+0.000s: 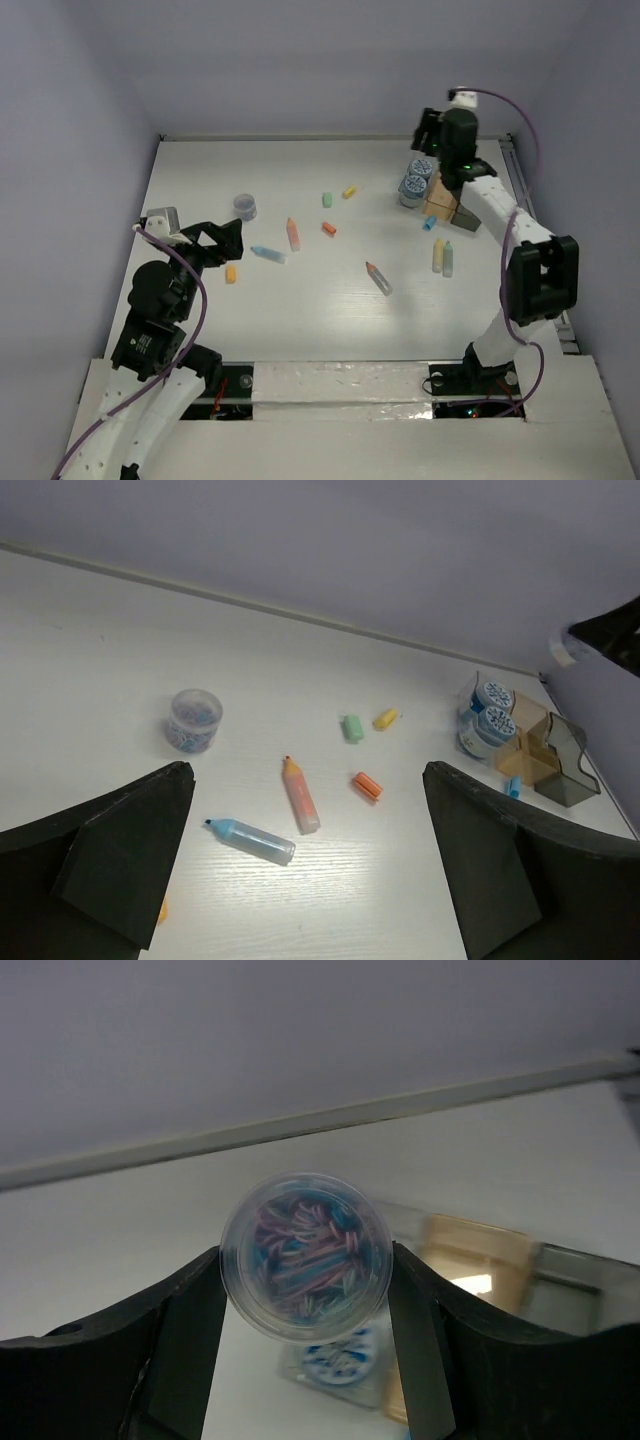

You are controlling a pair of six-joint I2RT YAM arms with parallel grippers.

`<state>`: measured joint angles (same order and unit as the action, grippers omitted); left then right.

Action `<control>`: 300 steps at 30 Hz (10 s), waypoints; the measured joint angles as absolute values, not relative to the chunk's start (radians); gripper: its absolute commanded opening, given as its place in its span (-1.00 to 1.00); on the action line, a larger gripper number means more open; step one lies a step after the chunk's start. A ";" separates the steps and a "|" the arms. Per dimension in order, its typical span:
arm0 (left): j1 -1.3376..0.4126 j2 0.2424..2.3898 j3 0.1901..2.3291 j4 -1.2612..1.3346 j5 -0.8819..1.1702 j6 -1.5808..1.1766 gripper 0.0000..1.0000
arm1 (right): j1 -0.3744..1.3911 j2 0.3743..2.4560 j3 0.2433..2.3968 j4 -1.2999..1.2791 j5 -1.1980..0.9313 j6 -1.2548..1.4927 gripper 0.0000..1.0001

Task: Sort the stationery into containers
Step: Pick up the stationery from the center of the board, then place the stationery in the storage box, then pick up the stationery from the center of the board, then place the stationery in the storage box, then pick up the pen from the center of the board, then close the pen cap on the pen.

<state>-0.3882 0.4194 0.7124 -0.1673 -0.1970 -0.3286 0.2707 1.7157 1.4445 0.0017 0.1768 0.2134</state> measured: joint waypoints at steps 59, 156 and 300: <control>-0.345 0.495 0.712 -0.169 -0.187 -0.323 0.98 | 0.777 2.195 1.851 -0.055 -0.097 0.164 1.00; -0.400 0.443 0.712 -0.169 -0.140 -0.323 0.98 | 0.047 1.754 1.159 0.008 0.163 0.332 -0.16; -0.364 0.707 0.685 -0.068 0.504 -0.270 -1.00 | 0.685 1.820 1.425 -0.301 -0.079 0.095 0.29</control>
